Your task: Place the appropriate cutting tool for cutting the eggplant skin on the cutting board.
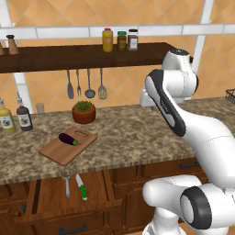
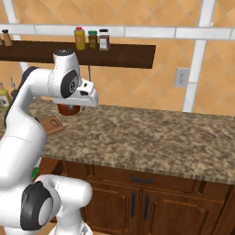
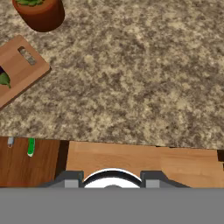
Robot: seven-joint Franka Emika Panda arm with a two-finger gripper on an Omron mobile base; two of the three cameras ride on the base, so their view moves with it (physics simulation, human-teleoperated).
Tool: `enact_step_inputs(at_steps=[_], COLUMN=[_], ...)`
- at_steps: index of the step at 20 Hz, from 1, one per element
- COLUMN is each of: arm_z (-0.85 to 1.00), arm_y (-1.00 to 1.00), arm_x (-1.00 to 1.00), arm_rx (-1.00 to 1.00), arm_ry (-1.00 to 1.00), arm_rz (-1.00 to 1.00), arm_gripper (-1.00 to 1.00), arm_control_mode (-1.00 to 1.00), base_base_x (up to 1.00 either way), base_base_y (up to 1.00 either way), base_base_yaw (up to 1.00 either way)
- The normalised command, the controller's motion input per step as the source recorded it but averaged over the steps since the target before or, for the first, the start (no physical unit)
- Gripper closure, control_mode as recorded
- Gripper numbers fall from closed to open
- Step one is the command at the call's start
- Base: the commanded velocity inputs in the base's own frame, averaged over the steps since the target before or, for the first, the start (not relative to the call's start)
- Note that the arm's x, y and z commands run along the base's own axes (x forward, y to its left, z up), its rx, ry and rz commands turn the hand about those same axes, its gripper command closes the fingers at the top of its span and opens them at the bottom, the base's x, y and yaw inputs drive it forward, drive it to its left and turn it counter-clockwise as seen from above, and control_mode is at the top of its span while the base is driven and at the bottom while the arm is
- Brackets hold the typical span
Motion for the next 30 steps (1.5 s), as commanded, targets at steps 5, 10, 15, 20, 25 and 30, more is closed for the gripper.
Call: enact_step_inputs(at_steps=[5, 10, 15, 20, 25, 30], arm_z=[-0.18, -0.73, -0.56, -0.70, -0.59, -0.77], arm_y=[0.20, 0.97, 1.00, 1.00, 0.96, 0.94], arm_x=[-0.54, -0.91, -0.25, -0.09, 0.00, 0.06], arm_rx=[-0.01, -0.01, 0.00, 0.00, 0.00, -0.05], arm_ry=[0.00, 0.00, 0.01, 0.13, 0.26, 0.29], arm_rz=[0.03, 0.02, 0.00, 0.00, -0.02, -0.02], arm_gripper=[-1.00, -1.00, -1.00, -1.00, -1.00, -1.00], arm_control_mode=[-1.00, -1.00, -1.00, -1.00, -1.00, -1.00], base_base_x=[0.00, 0.00, 0.00, 0.00, 0.00, 0.00], base_base_y=[0.00, 0.00, 0.00, 0.00, 0.00, 0.00], base_base_yaw=[0.00, 0.00, 0.00, 0.00, 0.00, 0.00])
